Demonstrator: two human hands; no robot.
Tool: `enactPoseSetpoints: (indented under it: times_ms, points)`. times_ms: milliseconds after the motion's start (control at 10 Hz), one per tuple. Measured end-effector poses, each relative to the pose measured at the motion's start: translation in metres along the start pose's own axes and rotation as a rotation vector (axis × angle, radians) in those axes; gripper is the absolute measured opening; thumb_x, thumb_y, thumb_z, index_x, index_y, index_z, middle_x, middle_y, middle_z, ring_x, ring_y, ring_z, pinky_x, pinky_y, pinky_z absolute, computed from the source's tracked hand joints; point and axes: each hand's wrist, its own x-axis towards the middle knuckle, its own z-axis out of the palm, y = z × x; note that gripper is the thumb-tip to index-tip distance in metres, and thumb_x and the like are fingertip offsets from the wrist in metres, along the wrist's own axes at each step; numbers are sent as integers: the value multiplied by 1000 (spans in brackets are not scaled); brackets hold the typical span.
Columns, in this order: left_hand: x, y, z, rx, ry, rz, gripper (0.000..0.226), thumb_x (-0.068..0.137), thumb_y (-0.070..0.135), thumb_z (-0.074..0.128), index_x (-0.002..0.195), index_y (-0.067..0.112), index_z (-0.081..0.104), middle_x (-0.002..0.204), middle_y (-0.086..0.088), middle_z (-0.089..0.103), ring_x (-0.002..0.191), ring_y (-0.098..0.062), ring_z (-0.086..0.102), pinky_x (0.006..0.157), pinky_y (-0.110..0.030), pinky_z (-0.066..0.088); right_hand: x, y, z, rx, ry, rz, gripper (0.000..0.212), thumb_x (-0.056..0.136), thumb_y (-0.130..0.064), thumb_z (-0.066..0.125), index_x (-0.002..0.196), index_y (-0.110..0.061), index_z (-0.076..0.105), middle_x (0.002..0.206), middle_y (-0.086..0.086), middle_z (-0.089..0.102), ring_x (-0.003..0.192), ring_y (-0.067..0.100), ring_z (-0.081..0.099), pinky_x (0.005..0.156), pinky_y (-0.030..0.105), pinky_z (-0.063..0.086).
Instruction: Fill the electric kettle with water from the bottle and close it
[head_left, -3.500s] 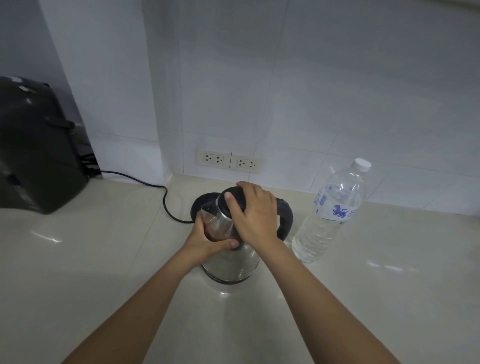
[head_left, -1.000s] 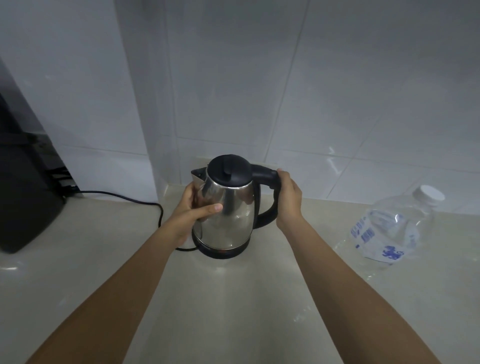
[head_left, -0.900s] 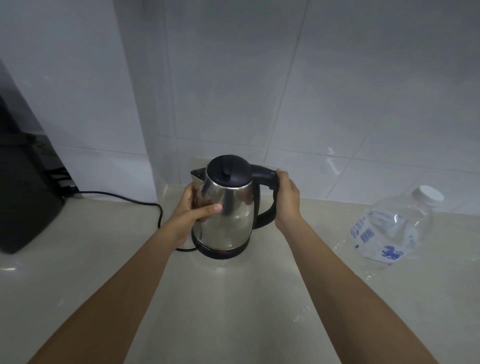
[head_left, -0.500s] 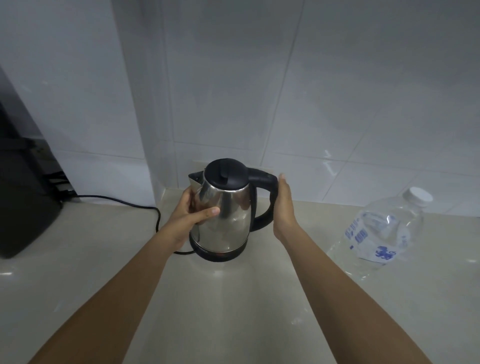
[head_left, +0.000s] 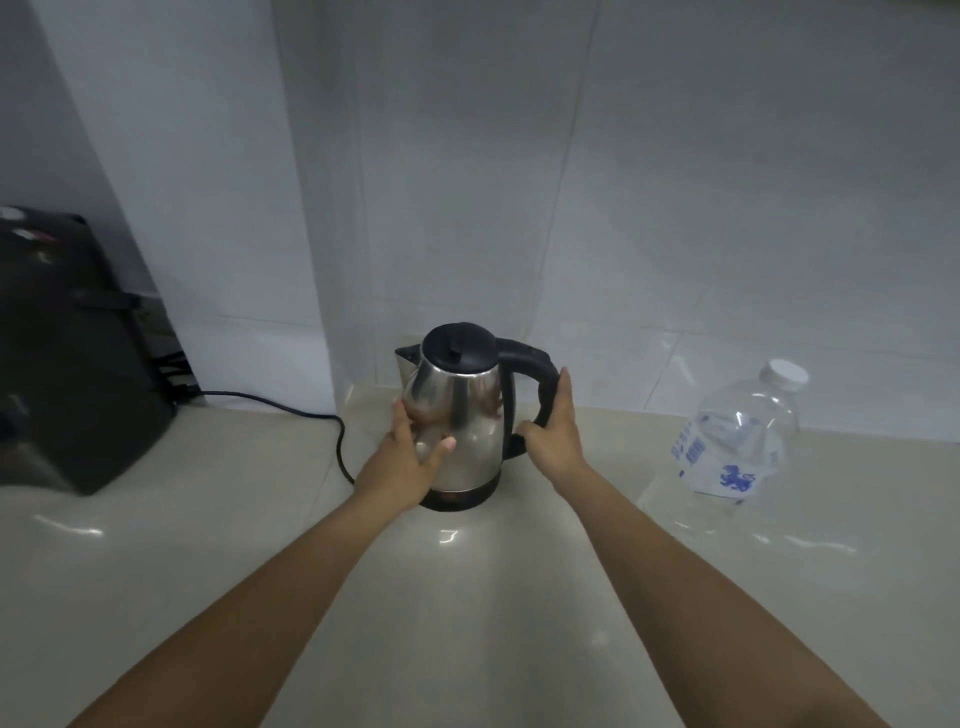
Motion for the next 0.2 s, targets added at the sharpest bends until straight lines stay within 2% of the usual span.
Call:
enactPoseSetpoints:
  times_ms: [100,200]
  points:
    - [-3,7,-15,124,-60,-3,87,86,62,47,152,27,3,155,-4,37,134,-28,46,102,-43,44,-7,-9,-16,-148,-72,13,82,92,-9,48,153,-24,-4,160,2,23,144,26,29,115,37,28]
    - [-6,25,-42,278,-84,-85,91,89,66,40,155,16,1,161,-10,20,144,-30,31,111,-40,32,-7,-33,-38,-301,-33,-38,70,99,-25,44,154,-14,1,161,7,17,146,28,22,117,38,21]
